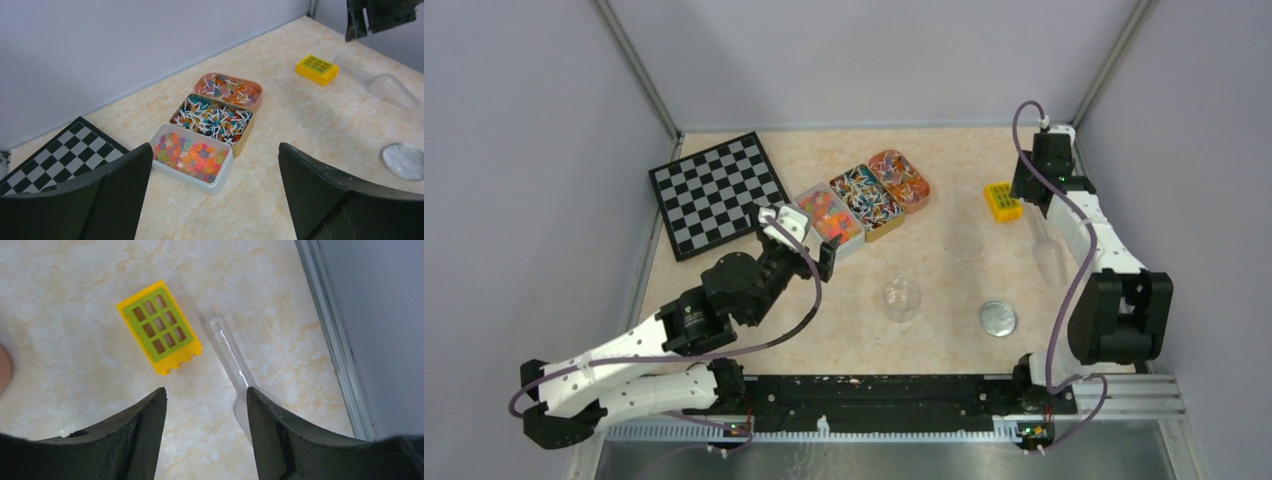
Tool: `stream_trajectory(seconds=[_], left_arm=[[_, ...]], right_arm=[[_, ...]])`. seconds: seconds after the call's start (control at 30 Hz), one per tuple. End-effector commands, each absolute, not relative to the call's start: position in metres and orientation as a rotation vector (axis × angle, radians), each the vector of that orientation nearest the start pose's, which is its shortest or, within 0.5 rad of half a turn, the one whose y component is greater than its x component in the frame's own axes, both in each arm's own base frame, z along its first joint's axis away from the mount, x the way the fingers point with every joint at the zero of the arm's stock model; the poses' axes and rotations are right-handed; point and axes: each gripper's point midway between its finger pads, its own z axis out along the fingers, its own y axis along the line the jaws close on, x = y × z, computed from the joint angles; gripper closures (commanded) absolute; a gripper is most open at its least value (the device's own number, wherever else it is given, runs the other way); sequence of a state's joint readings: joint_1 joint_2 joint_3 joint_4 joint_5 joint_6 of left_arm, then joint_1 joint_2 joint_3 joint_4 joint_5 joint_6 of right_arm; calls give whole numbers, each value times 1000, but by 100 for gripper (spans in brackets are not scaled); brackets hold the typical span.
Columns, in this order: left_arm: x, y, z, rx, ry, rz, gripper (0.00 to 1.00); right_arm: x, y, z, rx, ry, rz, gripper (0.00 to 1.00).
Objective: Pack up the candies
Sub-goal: Pick up the spatula from the center of the board.
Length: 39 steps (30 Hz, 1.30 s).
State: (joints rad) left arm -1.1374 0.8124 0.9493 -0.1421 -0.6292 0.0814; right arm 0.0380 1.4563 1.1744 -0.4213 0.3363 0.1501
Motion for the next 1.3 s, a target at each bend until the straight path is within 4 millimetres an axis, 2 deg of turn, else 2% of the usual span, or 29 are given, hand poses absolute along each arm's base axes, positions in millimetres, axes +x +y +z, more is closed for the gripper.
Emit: stream_trajectory(seconds=[0.0, 0.3, 0.43, 0.53, 0.7, 0.87, 1.1, 1.27], left_arm=[[210, -201, 338, 557, 1485, -265, 1], [205, -184, 345, 481, 1452, -289, 1], [207, -176, 346, 430, 1458, -283, 1], [207, -173, 346, 417, 1456, -277, 1], [206, -169, 347, 400, 1452, -284, 1], [206, -167, 346, 380, 1467, -288, 1], [208, -165, 345, 373, 1472, -269, 1], [208, -165, 345, 377, 1469, -267, 1]], right_arm=[[406, -68, 165, 286, 2330, -297, 43], [423, -110, 126, 311, 2509, -297, 47], [426, -112, 109, 284, 2557, -222, 47], [431, -114, 97, 257, 2590, -212, 42], [446, -107, 87, 208, 2612, -133, 39], [455, -111, 76, 197, 2633, -143, 41], [456, -122, 64, 191, 2665, -213, 46], [457, -119, 55, 176, 2677, -187, 47]])
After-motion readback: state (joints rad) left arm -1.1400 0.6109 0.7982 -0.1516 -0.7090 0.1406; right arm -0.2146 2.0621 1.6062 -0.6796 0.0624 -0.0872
